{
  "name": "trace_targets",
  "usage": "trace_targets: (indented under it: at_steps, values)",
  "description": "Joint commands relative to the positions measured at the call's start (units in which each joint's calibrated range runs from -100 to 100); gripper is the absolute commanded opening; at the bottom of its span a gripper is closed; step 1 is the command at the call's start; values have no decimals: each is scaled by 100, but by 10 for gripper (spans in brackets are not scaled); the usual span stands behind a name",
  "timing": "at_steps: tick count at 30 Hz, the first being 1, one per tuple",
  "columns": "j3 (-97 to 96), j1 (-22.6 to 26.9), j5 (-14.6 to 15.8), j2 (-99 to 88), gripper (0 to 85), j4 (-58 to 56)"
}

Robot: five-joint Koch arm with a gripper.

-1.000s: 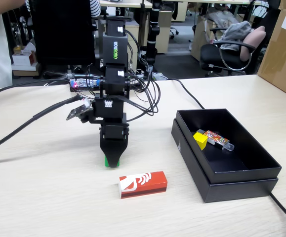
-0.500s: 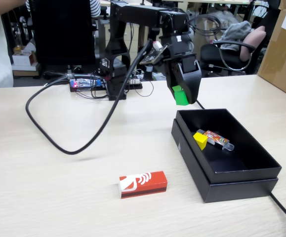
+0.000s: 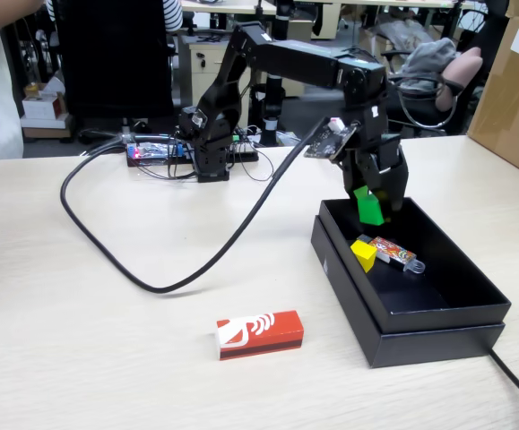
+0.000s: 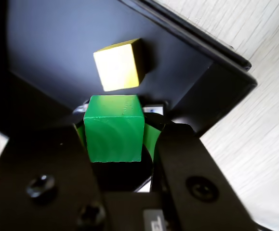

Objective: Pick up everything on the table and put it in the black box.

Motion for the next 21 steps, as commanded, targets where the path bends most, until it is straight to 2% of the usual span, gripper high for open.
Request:
trace_targets:
  at_steps: [1,5,6,10,12,14,21]
  values:
    - [419,0,15,-20,27,196]
    - [374,20,15,152,47,196]
    - [347,24,10,163,108,196]
    - [338,24,-5,186,195,196]
    - [347,24,-15,186,198,196]
    - [365,24,-15,186,254,196]
    - [365,24,-20,26,277,170]
